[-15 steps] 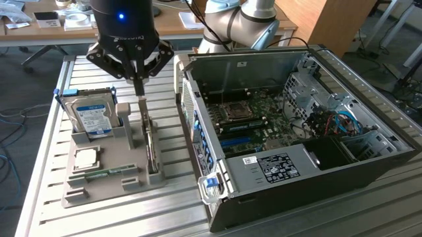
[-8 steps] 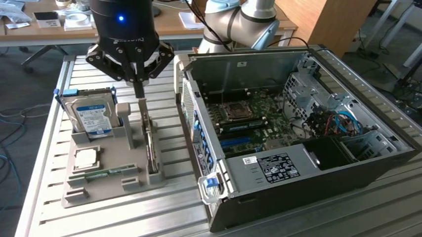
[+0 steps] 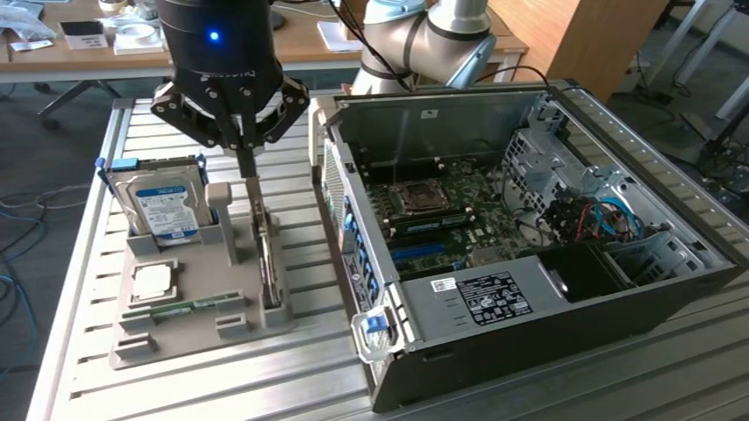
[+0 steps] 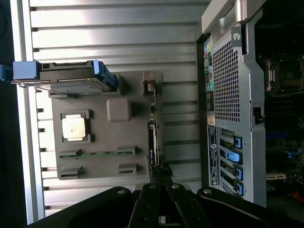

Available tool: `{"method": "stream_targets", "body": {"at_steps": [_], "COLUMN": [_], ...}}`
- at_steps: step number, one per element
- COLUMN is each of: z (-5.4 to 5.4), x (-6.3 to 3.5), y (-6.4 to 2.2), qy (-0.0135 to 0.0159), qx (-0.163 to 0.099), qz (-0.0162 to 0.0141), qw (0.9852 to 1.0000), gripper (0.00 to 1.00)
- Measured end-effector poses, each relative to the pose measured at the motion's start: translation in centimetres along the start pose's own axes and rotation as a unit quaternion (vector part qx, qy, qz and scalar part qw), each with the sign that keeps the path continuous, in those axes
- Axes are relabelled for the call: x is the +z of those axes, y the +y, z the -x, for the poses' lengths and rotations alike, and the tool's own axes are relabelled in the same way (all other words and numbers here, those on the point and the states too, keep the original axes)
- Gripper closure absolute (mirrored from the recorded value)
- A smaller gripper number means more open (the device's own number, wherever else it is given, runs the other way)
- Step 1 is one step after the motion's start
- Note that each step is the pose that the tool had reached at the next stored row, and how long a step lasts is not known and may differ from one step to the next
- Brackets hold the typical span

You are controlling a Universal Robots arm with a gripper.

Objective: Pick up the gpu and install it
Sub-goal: 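Reach for the gpu, then pick up the gpu and move the gpu toward the slot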

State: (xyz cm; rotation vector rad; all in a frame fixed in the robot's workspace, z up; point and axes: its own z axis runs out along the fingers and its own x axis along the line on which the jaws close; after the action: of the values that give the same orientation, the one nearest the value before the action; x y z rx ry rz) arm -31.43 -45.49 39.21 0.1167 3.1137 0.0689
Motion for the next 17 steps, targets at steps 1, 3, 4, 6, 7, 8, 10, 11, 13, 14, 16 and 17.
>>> {"method": "stream_targets", "body": {"at_steps": [1,3,4,6,7,8,10,11,13,14,16,17], "z": [0.0,0.0,0.0,0.0,0.0,0.0,0.0,0.0,0.0,0.0,0.0,0.0], "x": [0.0,0.0,0.0,0.0,0.0,0.0,0.0,0.0,0.0,0.0,0.0,0.0], "y": [-0.01,-0.01,-0.01,-0.01,-0.01,-0.01,-0.01,-0.01,-0.01,-0.01,-0.01,-0.01], "qy": [0.0,0.0,0.0,0.0,0.0,0.0,0.0,0.0,0.0,0.0,0.0,0.0], "qx": [0.0,0.0,0.0,0.0,0.0,0.0,0.0,0.0,0.0,0.0,0.0,0.0], "qz": [0.0,0.0,0.0,0.0,0.0,0.0,0.0,0.0,0.0,0.0,0.0,0.0], "qw": [1.0,1.0,1.0,1.0,1.0,1.0,1.0,1.0,1.0,1.0,1.0,1.0], "gripper": [0.89,0.89,0.89,0.89,0.89,0.89,0.89,0.89,0.88,0.83,0.76,0.71]}}
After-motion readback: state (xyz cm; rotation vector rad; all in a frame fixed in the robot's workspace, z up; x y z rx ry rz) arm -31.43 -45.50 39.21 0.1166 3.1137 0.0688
